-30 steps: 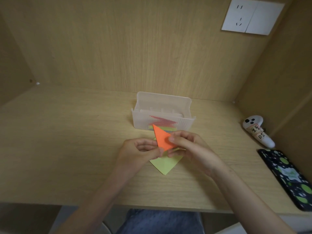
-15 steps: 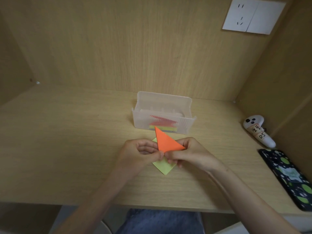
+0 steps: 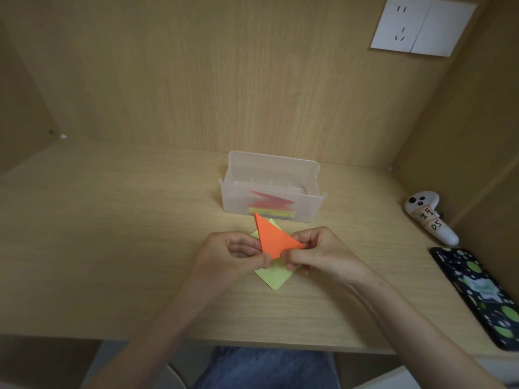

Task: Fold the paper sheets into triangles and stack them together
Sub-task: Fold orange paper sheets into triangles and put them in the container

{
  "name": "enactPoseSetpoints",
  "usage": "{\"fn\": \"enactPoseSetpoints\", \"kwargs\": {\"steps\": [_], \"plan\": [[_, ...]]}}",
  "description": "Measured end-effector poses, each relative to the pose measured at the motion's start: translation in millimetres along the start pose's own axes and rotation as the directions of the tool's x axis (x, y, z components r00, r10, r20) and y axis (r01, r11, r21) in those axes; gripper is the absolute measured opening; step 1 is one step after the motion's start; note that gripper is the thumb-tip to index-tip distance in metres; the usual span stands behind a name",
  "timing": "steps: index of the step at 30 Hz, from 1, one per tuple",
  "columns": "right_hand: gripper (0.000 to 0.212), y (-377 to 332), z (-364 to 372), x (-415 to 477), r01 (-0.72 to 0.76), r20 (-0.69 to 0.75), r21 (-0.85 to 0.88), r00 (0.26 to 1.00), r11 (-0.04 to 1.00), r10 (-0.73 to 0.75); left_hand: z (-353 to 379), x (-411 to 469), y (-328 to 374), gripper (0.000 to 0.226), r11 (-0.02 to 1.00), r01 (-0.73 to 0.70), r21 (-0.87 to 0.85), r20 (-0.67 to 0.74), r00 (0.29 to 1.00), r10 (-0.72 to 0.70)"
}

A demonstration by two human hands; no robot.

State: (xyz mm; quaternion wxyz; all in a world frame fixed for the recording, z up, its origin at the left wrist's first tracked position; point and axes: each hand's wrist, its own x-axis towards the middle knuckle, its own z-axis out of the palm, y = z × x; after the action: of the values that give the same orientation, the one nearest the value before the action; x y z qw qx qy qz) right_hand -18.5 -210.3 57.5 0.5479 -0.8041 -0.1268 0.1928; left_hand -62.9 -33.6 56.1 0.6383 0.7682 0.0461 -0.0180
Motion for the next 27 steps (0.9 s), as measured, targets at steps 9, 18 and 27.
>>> {"fn": "enactPoseSetpoints", "kwargs": {"steps": [9, 18, 27], "plan": [[0.02, 1, -13, -1, 0.008, -0.002, 0.024, 1.0, 1.0, -0.008, -5, 5, -3, 0.018, 0.999, 0.039, -0.012, 0.036, 0.999, -0.039], [0.014, 8, -23, -2, -0.009, -0.044, 0.043, 0.999, 0.999, 0.011, -11, 1, -2, 0.011, 0.996, 0.068, -0.053, 0.065, 0.996, -0.065], [0.015, 12, -40, -7, 0.01, -0.152, 0.067, 0.988, 0.998, 0.001, -26, 10, -12, 0.012, 0.993, 0.112, -0.031, -0.007, 0.994, -0.113]]}}
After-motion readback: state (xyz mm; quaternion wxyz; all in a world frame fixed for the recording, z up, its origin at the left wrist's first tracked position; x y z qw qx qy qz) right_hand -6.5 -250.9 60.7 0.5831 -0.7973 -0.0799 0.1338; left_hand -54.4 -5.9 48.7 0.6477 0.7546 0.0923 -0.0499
